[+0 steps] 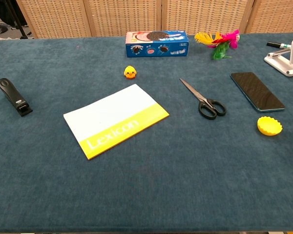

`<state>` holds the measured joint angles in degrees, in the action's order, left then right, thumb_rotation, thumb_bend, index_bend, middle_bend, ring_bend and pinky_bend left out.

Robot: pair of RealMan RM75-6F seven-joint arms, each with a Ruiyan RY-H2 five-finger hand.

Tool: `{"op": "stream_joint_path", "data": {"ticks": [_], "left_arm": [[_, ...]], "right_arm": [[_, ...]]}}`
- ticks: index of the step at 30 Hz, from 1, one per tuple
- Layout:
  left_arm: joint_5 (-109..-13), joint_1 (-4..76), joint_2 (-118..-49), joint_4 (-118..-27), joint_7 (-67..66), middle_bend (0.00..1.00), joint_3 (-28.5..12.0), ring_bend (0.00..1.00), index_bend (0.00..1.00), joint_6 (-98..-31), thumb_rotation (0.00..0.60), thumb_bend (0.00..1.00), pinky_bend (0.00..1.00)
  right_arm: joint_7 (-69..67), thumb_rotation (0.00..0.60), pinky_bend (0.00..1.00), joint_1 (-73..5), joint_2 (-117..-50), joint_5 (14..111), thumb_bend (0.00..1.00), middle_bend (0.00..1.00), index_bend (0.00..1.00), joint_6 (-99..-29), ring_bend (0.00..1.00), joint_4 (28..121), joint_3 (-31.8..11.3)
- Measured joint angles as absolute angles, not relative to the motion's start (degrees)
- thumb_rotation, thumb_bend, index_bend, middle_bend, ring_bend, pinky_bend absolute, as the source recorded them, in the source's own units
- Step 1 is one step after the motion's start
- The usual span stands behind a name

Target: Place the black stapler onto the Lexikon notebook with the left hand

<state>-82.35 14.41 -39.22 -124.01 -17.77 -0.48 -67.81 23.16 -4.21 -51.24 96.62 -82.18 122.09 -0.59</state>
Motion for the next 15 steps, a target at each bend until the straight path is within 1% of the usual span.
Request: {"op": "stream_joint_path", "data": {"ticks": [11, 15], "left_arm": [[-70.3, 26.6, -37.6, -117.0, -18.0, 0.00, -3.9, 0.00, 0.00, -49.4, 0.600, 0.13, 0.00], [-66.6, 30.4, -38.5, -113.8, -19.8, 0.00, -4.7, 0.00, 0.00, -45.2, 0.600, 0.14, 0.00]], "right_arm": [[23.4, 0.600, 0.02, -4.2, -51.6, 96.8, 0.21, 0.06, 0.26, -82.2, 0.00, 121.8, -0.5], [23.1, 0.600, 0.02, -4.2, -51.7, 96.3, 0.21, 0.06, 0.26, -82.3, 0.00, 121.3, -0.7]]}}
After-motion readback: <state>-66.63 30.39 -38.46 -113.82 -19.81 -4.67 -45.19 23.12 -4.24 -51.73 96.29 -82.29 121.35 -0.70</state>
